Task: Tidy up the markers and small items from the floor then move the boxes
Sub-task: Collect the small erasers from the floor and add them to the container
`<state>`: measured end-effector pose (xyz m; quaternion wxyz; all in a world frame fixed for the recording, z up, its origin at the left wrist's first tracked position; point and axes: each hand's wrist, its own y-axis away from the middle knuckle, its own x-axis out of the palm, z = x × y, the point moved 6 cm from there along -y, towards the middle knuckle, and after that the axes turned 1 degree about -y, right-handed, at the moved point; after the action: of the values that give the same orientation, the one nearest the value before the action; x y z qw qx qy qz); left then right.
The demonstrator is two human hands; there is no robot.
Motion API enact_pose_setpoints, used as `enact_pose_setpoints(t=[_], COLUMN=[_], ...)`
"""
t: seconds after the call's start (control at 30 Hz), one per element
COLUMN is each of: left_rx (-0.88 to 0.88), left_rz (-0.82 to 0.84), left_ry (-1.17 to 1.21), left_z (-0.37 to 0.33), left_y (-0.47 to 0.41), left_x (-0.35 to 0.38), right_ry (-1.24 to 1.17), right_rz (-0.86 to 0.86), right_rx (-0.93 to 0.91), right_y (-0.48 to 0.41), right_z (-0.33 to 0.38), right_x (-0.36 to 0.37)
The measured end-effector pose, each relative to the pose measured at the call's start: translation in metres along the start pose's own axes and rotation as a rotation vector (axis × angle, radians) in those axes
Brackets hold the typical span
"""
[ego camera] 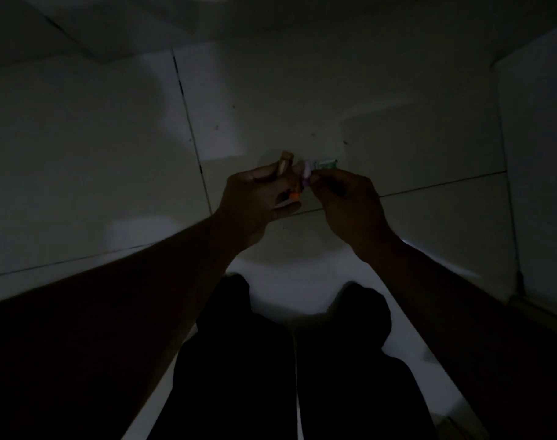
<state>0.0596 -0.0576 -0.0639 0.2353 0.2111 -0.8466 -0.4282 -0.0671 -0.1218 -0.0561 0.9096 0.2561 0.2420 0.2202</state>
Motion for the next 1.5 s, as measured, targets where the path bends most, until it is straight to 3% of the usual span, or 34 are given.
enact_pose_setpoints(t=[0.13,0.37,0.53,0.73,0.93,1.23,1.5], left_rx=[0.027,0.038,0.014,0.024,0.004,-0.001,0.0], left_rz=[-0.091,-0.068,-0.048,-0.122,-0.141,-0.128,-0.157], left_ry=[0.085,0.007,0.058,0.187,0.017,-0.121,-0.164], left_z=[-0.002,0.0,0.002,-0.006,-0.008,-0.025,-0.081], left_y=[-0.001,-0.003,-0.003,-0.007,-0.007,0.023,0.108], left_x=[-0.001,-0.009,-0.012,-0.014,-0.017,-0.017,0.013], right_ry=[0.064,0.255,0.246,0.404,0.634,0.582,0.42], right_rz=[0.015,0.036,-0.041,-0.239,-0.109,-0.033,-0.074], right_rx=[-0.022,-0.108,-0.063,-0.237,-0.098,-0.079,-0.096], right_y=[0.0,-0.001,-0.004,-0.002,-0.021,-0.016,0.057], right_z=[0.004,0.009,0.002,0.005,-0.017,-0.005,0.075], right_x=[0.003,0.006,-0.002,-0.009,0.004,-0.013,-0.055])
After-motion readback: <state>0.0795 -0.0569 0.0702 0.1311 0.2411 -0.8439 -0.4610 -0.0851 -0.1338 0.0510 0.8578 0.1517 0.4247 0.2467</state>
